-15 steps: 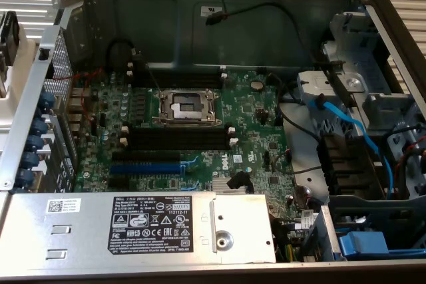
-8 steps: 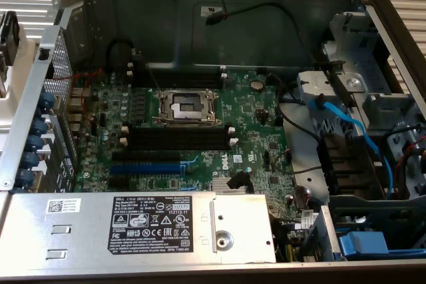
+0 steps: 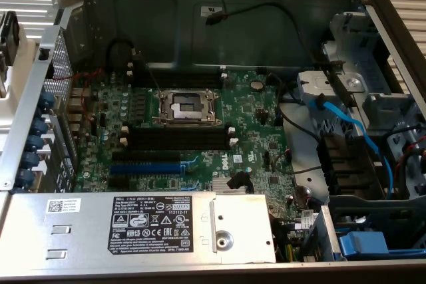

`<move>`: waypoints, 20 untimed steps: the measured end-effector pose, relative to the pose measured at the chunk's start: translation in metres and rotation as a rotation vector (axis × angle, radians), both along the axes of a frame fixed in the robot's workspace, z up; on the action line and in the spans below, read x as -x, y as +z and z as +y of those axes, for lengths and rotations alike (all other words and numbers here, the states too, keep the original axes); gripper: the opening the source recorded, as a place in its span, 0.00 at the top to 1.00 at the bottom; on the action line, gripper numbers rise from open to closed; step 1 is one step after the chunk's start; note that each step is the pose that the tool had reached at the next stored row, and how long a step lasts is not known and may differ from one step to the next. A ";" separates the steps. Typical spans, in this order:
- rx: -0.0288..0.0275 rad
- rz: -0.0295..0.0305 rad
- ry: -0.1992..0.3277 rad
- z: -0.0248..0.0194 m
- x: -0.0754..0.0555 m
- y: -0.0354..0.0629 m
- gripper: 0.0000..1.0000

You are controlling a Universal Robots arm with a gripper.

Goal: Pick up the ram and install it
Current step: 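Pick up the ram and move it above insertion slot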

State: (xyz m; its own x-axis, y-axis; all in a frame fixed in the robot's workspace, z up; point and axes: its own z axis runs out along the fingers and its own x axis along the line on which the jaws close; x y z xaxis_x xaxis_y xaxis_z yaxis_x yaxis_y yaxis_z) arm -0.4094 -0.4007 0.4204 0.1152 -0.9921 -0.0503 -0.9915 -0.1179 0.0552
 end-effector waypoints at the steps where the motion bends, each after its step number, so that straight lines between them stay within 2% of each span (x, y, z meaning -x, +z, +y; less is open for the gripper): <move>1: 0.0001 0.0000 0.000 0.0000 -0.002 0.0000 0.88; 7: -0.0012 0.0001 0.000 -0.0027 -0.017 0.0001 0.88; 11: -0.0021 -0.0001 0.000 -0.0059 -0.034 0.0018 0.88; 20: -0.0022 -0.0048 0.000 -0.0071 -0.066 0.0062 0.88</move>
